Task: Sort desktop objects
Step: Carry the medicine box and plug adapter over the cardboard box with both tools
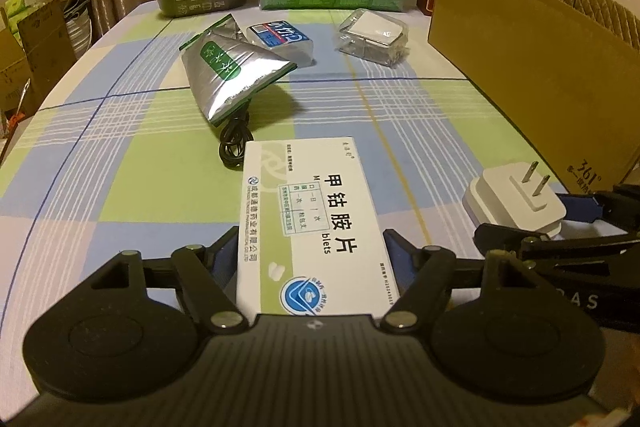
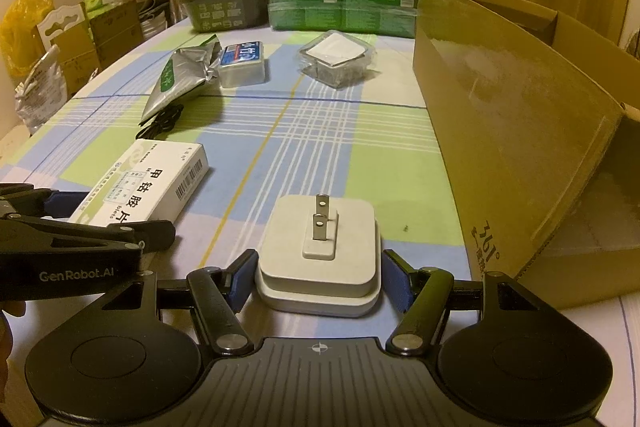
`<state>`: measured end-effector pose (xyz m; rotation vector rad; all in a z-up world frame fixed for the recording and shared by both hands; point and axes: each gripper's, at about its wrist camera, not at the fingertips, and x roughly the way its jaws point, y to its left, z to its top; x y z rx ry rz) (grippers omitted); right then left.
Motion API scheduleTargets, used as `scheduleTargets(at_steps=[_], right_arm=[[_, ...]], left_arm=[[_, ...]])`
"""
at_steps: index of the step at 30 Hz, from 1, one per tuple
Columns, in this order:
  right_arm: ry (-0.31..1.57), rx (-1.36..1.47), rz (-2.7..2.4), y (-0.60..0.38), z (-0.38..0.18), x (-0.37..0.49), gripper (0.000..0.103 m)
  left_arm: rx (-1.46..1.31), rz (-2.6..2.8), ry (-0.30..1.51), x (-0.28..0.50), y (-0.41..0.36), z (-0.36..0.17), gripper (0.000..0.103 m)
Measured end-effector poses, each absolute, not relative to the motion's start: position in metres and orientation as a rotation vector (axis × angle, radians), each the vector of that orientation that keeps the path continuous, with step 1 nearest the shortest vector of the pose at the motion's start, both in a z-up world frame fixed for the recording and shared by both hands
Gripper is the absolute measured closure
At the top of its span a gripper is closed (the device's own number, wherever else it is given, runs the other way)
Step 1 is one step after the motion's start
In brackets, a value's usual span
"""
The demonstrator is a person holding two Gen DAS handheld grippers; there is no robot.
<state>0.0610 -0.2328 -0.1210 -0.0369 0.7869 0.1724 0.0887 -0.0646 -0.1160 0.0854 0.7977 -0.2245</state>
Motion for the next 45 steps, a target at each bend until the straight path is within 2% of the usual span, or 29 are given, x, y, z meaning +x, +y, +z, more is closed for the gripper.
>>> scheduleTargets(at_steps=[28, 45], right_arm=[[0.733, -0.057, 0.185, -0.233, -0.106, 0.049, 0.04], [0.587, -0.046, 0.195, -0.24, -0.037, 0.022, 0.04]], left_arm=[[0.052, -0.234, 0.735, 0.073, -0.05, -0.09, 0.035], [0.049, -0.248, 0.642, 0.052, -0.061, -0.032, 0.035]])
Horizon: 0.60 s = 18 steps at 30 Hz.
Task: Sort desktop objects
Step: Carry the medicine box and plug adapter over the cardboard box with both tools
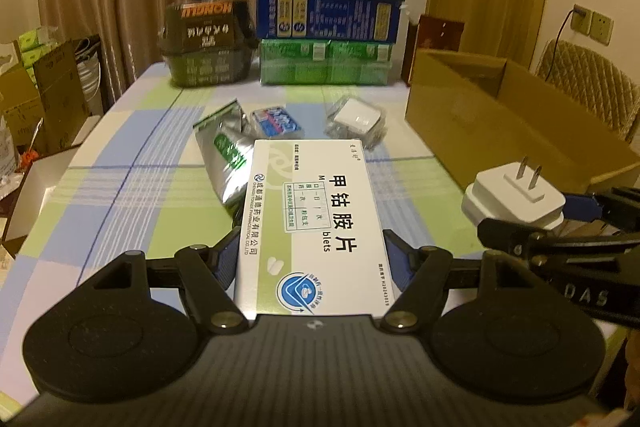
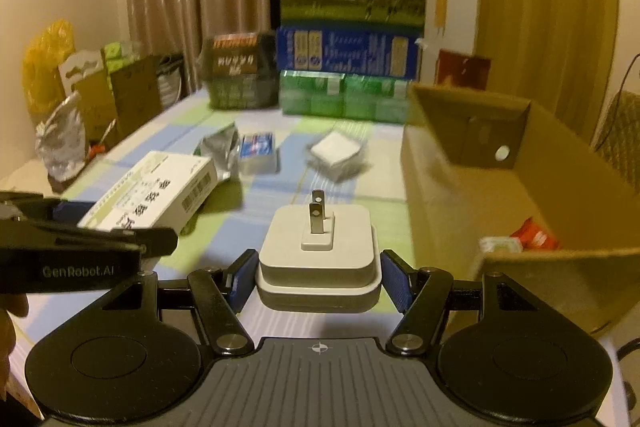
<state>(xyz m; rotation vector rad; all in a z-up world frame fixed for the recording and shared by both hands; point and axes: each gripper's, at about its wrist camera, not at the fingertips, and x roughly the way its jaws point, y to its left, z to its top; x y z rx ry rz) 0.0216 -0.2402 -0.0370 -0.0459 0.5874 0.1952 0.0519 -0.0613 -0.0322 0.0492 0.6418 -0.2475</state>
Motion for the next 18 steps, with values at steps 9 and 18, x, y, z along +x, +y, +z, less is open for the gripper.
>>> scheduleTargets(at_steps=[9, 18], right_arm=[[0.495, -0.026, 0.165, -0.262, 0.008, 0.003, 0.04], [0.447, 0.019, 0.059, -0.309, 0.037, 0.006, 0.04]], left_arm=[[0.059, -0.288, 0.583, 0.037, -0.086, 0.002, 0.035], [0.037, -0.361, 0.551, 0.04, -0.125, 0.025, 0.035]])
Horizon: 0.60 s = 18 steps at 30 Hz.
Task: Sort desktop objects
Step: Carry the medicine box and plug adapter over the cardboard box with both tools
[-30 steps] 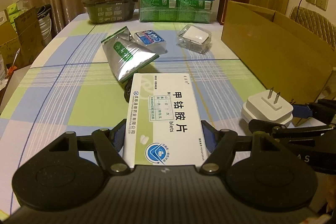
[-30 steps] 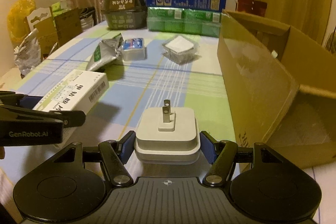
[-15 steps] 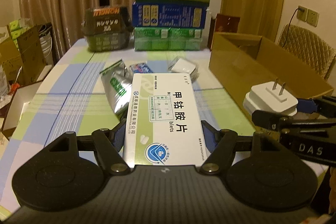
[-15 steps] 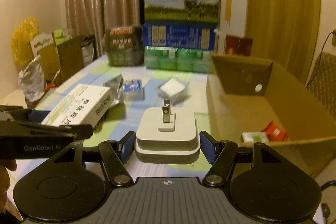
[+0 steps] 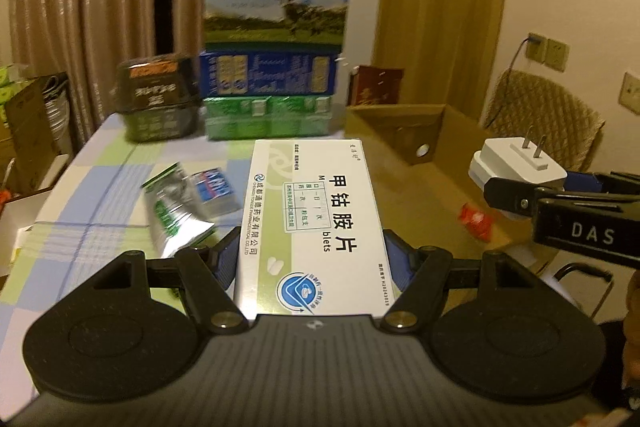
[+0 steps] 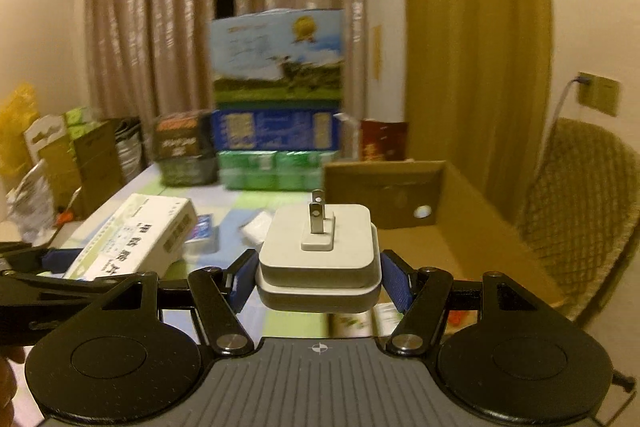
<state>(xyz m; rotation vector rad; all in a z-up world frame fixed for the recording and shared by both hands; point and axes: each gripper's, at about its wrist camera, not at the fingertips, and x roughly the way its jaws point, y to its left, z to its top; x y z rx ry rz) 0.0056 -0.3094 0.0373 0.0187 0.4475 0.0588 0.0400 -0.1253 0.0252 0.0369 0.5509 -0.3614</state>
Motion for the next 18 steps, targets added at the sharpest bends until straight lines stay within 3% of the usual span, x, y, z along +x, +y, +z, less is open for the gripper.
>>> scheduleTargets(at_steps=[18], right_arm=[[0.493, 0.067, -0.117, -0.433, 0.035, 0.033, 0.04]], left_arm=[[0.021, -0.573, 0.578, 0.078, -0.254, 0.032, 0.035]])
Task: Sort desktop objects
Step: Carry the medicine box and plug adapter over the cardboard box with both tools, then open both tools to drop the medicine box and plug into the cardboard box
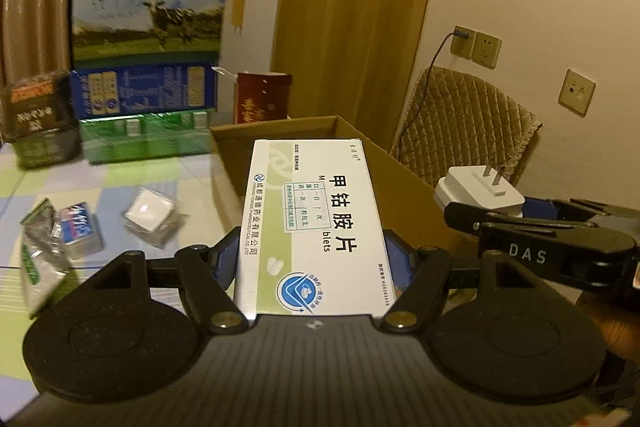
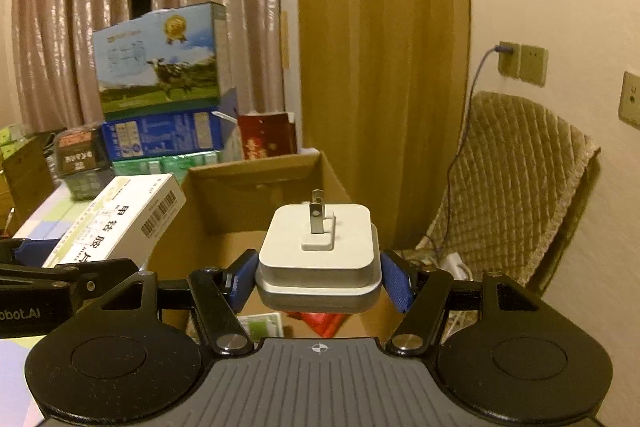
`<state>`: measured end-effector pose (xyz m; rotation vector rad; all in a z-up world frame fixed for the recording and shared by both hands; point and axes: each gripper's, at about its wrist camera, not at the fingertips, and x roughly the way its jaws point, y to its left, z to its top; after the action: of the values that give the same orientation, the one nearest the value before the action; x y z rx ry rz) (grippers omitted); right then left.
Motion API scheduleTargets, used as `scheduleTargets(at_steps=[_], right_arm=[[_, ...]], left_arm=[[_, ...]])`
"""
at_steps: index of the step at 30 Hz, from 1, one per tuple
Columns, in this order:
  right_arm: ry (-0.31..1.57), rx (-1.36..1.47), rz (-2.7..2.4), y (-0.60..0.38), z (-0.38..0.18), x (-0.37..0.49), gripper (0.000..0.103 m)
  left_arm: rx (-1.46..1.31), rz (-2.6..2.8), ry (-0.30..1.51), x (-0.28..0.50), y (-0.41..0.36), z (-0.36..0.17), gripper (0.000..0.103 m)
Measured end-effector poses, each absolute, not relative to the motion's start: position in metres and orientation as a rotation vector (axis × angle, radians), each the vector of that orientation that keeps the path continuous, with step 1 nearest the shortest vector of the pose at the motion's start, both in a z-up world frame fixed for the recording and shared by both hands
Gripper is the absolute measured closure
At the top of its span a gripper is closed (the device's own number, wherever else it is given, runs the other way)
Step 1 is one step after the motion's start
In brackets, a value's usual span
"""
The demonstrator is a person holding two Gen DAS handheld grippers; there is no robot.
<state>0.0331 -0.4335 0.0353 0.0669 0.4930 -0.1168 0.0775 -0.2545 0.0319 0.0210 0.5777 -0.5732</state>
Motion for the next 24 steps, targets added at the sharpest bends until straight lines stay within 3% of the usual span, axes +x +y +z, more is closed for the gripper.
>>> scheduleTargets(at_steps=[24], right_arm=[[0.545, 0.096, -0.14, -0.459, 0.012, 0.05, 0.04]], left_arm=[[-0.015, -0.579, 0.633, 0.108, -0.274, 0.012, 0.036]])
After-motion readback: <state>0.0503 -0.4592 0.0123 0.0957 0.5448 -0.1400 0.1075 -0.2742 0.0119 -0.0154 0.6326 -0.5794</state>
